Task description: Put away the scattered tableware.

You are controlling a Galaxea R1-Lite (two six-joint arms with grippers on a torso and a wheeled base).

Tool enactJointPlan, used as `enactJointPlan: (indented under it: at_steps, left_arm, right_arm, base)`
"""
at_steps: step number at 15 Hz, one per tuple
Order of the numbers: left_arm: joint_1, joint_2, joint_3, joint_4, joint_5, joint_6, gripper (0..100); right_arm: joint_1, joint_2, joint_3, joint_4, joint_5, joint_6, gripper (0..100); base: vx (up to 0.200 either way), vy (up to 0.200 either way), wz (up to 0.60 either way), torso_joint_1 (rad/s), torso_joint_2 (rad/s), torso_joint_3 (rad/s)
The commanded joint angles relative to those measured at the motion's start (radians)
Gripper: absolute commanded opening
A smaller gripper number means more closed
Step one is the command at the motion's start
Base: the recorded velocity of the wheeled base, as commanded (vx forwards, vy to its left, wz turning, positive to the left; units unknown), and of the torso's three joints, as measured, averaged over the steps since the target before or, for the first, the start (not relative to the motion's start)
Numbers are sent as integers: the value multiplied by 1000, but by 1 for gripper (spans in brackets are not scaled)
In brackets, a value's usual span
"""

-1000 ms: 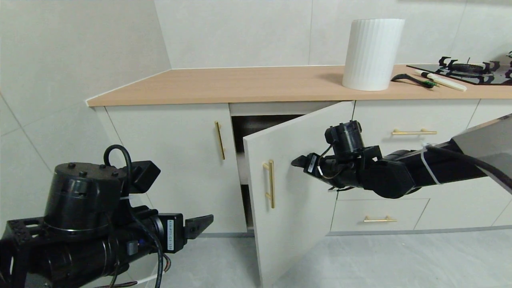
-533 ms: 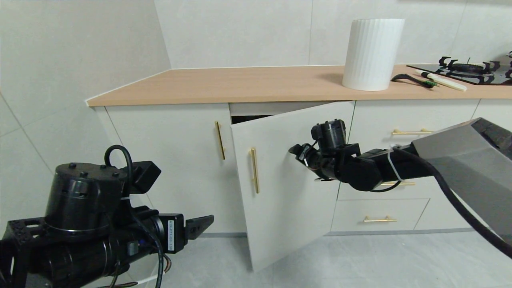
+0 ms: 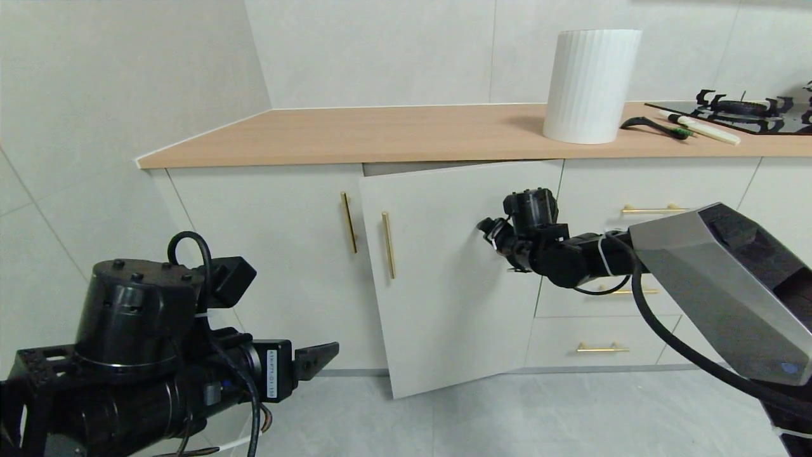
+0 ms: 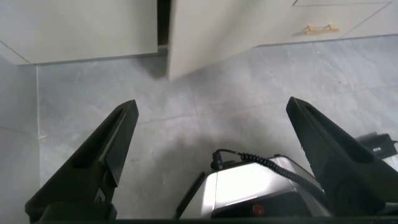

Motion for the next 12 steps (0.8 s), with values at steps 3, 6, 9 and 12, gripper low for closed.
enactJointPlan:
  at_steps: [3, 6, 9, 12]
  left_arm:
    - [0, 11, 0, 0, 0, -1, 100]
    - [0, 9, 2, 0, 0, -1, 100]
    - [0, 9, 2, 0, 0, -1, 100]
    - [0, 11, 2, 0, 0, -1, 100]
  right_arm:
    - [-16, 47, -42, 2, -11, 3, 100]
    - [-24, 74, -71, 2, -26, 6, 100]
    - [-38, 122, -136, 26, -88, 3, 100]
    - [-52, 151, -185, 51, -112, 3, 100]
  base:
    - [0, 0, 0, 0, 0, 0]
    - [0, 0, 0, 0, 0, 0]
    - [0, 0, 0, 0, 0, 0]
    - [0, 0, 0, 0, 0, 0]
